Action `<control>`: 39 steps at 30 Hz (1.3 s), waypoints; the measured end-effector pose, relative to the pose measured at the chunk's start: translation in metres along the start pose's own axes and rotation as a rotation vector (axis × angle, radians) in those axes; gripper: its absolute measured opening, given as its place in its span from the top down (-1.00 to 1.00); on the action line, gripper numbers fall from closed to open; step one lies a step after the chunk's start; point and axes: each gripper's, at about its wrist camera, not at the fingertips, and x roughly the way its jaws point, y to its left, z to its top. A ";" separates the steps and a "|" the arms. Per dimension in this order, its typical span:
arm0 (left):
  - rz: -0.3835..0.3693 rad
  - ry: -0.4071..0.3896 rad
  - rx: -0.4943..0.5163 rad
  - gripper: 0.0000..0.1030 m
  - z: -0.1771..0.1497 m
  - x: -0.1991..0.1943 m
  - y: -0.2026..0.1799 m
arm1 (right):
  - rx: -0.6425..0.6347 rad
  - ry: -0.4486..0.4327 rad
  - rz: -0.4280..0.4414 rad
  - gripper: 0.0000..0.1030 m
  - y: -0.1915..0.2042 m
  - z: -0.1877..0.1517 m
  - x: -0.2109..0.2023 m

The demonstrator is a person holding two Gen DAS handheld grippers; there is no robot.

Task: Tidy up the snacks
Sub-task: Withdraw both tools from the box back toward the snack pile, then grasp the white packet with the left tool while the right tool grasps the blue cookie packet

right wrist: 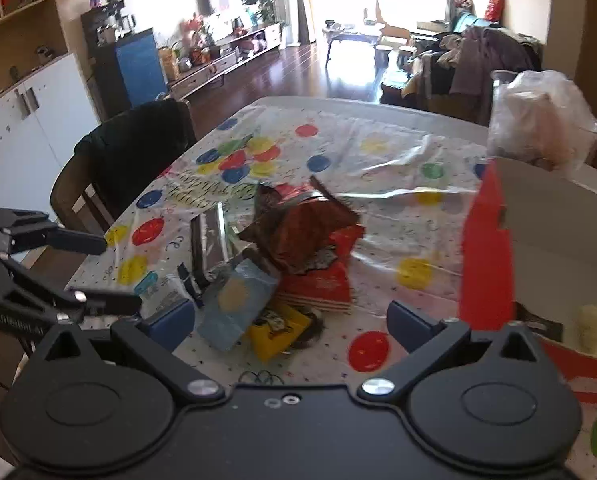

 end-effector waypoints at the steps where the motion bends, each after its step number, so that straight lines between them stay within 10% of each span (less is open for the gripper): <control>1: -0.004 0.005 -0.001 -0.65 -0.003 0.003 0.002 | -0.003 0.008 0.005 -0.99 0.004 0.001 0.005; 15: -0.039 0.078 0.046 -0.44 -0.018 0.051 0.012 | -0.044 0.108 0.042 -0.81 0.024 0.012 0.056; 39: 0.033 0.128 0.030 0.04 -0.017 0.073 0.013 | -0.002 0.159 0.018 0.16 0.032 0.007 0.105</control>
